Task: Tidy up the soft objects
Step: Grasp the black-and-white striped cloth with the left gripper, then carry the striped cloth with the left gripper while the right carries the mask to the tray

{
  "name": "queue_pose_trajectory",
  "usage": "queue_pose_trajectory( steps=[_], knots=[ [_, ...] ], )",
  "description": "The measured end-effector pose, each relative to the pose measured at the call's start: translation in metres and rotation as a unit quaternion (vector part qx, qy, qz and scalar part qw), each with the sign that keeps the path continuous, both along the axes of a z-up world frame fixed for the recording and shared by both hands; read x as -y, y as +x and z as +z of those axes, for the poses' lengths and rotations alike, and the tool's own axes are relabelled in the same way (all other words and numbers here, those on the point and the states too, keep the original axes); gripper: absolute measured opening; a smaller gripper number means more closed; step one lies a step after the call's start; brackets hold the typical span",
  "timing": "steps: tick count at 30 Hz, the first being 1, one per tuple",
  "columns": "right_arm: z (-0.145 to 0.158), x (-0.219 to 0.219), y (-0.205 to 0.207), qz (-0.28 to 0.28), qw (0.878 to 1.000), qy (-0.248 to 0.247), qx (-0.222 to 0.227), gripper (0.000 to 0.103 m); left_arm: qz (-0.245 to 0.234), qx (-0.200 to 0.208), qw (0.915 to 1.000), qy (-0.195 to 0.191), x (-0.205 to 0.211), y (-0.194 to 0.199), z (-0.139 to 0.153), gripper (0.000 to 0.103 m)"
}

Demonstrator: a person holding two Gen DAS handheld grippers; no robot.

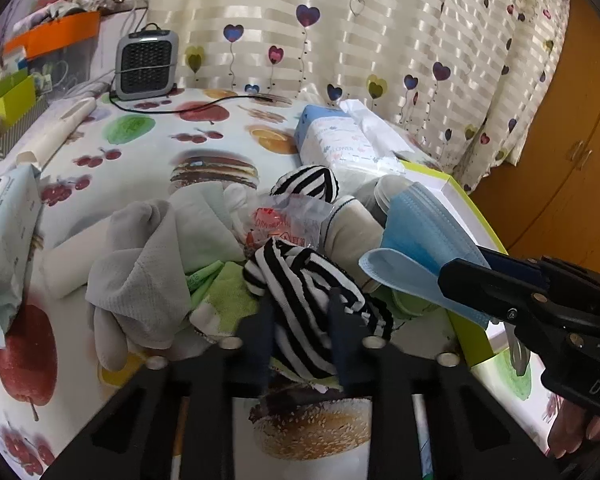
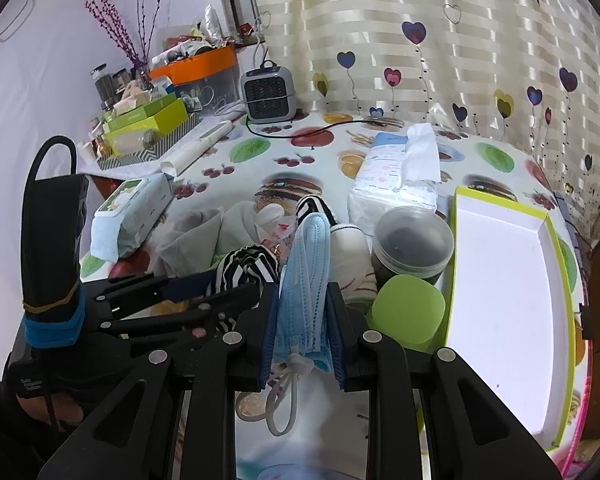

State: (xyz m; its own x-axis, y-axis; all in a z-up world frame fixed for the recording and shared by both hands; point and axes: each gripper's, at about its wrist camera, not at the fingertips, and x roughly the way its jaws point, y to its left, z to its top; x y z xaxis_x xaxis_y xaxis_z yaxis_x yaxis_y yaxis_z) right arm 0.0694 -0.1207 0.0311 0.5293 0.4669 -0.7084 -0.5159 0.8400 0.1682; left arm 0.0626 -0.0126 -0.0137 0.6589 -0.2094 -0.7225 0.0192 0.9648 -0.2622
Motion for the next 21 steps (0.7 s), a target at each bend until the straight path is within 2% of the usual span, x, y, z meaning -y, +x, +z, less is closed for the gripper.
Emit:
queue_pose_trajectory(
  steps=[3, 8, 13, 21],
  knots=[
    [-0.004, 0.005, 0.002, -0.002, 1.0, 0.011, -0.011, 0.024, 0.004, 0.001, 1.0, 0.0, -0.002, -0.003, 0.001, 0.009],
    [-0.005, 0.013, 0.0, -0.001, 0.999, 0.038, -0.022, 0.024, 0.007, 0.009, 0.9999, -0.002, -0.006, -0.01, 0.006, 0.007],
    [0.003, 0.021, -0.004, -0.008, 0.998, 0.059, -0.015, 0.024, 0.003, 0.026, 0.9996, -0.008, -0.007, -0.018, 0.017, 0.007],
    [0.013, 0.021, -0.013, -0.008, 0.998, 0.059, 0.0, 0.024, 0.001, 0.054, 0.9985, -0.01, -0.009, -0.036, 0.039, 0.006]
  ],
)
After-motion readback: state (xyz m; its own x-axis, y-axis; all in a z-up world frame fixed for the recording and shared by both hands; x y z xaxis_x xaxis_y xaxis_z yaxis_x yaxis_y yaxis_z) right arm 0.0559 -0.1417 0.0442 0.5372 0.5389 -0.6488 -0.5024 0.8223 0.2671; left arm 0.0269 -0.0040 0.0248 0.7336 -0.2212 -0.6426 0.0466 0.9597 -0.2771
